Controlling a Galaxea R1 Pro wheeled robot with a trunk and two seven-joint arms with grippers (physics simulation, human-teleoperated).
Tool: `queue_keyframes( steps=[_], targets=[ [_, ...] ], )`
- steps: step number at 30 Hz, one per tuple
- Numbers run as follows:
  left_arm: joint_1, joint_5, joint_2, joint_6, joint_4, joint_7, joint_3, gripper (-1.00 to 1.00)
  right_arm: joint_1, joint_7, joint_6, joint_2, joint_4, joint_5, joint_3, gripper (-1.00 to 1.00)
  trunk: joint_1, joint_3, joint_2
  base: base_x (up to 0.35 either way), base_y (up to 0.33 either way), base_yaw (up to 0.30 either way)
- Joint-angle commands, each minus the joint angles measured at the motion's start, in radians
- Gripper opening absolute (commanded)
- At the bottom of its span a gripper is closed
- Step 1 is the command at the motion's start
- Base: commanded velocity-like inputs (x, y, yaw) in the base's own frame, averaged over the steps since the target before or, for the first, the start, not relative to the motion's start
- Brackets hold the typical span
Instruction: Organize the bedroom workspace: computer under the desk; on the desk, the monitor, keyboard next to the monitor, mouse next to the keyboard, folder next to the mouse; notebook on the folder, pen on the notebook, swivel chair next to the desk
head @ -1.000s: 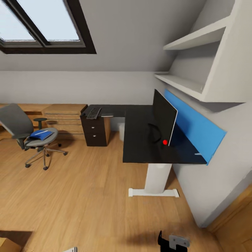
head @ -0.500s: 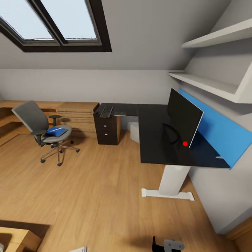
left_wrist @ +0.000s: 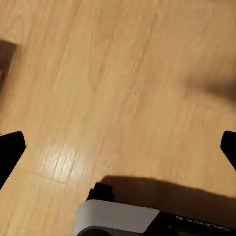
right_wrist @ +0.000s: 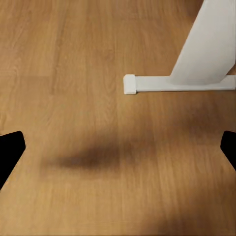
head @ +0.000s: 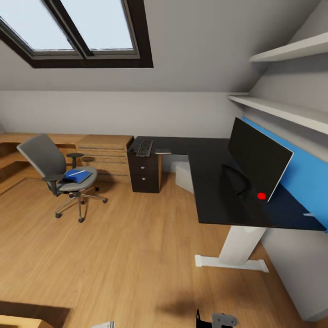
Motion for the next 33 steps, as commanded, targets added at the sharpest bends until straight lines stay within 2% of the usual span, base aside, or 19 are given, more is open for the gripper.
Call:
queue_keyframes(
  steps=[1,11,22,33],
  targets=[
    [-0.001,0.006,0.000,0.000,0.000,0.004,-0.009,1.00,-0.001,-0.010,-0.001,0.000,0.001,-0.001,0.008,1.00,0.001,0.000,-0.001,0.157,0.170,-0.036],
    [-0.001,0.007,0.000,-0.005,0.000,0.006,-0.007,1.00,-0.001,-0.010,-0.001,0.000,0.001,-0.001,0.008,1.00,0.001,0.016,-0.001,0.072,0.078,-0.057],
    [-0.001,0.007,0.000,-0.005,0.000,0.006,-0.007,1.00,-0.001,-0.010,-0.001,0.002,0.002,0.000,0.010,1.00,0.001,0.031,-0.001,0.232,0.222,-0.107],
    [-0.001,0.007,0.001,-0.005,0.000,0.006,-0.007,1.00,-0.001,-0.010,-0.001,0.003,0.002,0.000,0.011,1.00,0.001,0.034,-0.001,0.266,0.223,-0.047]
  ],
)
